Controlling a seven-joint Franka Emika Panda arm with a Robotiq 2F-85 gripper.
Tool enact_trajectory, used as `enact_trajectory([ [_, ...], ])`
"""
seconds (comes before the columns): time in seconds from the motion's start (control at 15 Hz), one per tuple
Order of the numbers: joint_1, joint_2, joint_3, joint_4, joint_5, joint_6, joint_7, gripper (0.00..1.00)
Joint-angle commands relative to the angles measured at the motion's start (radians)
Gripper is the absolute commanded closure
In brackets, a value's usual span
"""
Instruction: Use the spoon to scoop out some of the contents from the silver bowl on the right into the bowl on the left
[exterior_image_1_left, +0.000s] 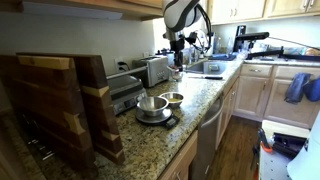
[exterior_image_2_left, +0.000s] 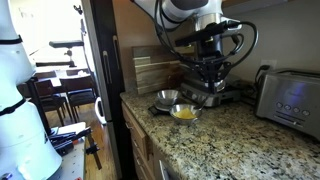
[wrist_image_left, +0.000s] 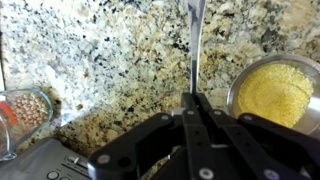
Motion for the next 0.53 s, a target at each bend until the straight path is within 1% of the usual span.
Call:
enact_trajectory([
  [0.0,-0.037,0.069,0.009,0.065,0.096,-0.011,-0.054,0.97],
  [0.47,-0.097,0.18,0.02,0.101,0.21,0.012,-0.078,0.97],
])
